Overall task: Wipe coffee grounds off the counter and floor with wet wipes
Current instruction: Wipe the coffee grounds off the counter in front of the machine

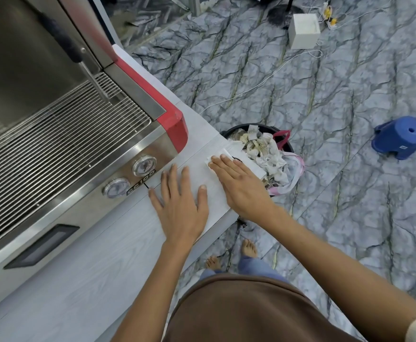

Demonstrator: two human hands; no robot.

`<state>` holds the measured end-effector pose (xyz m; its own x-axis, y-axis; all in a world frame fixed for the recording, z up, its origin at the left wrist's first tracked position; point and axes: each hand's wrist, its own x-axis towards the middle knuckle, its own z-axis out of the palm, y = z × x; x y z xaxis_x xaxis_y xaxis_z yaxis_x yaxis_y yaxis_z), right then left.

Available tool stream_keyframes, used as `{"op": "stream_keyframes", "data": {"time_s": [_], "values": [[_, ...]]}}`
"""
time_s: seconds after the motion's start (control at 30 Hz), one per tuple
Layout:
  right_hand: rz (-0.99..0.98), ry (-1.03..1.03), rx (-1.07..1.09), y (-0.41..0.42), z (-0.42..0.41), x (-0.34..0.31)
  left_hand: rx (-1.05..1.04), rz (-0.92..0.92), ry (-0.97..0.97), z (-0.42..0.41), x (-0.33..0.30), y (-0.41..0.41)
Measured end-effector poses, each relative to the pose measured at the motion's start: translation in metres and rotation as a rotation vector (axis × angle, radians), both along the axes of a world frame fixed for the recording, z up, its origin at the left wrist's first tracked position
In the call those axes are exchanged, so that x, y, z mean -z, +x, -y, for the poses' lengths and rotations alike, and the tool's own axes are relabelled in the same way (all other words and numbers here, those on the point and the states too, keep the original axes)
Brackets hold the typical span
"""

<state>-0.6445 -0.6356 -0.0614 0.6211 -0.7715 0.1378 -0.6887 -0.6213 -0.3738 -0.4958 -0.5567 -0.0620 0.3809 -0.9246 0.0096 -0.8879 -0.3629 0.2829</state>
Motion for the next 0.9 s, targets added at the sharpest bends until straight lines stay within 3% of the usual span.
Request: {"op": "stream_keyframes", "data": {"time_s": [0.47,0.73,0.9], "values": [[0.042,0.081,-0.063,-0.035,0.054,-0.003,-0.064,0.032,-0.003,0.037,0.007,-0.027],[0.102,0.200,0.038,-0.063,0.095,-0.011,-0.066,0.032,0.001,0.037,0.005,-0.027],[0.158,0.126,0.043,-0.054,0.073,-0.019,-0.066,0.017,-0.002,0.036,0.005,-0.026]]}}
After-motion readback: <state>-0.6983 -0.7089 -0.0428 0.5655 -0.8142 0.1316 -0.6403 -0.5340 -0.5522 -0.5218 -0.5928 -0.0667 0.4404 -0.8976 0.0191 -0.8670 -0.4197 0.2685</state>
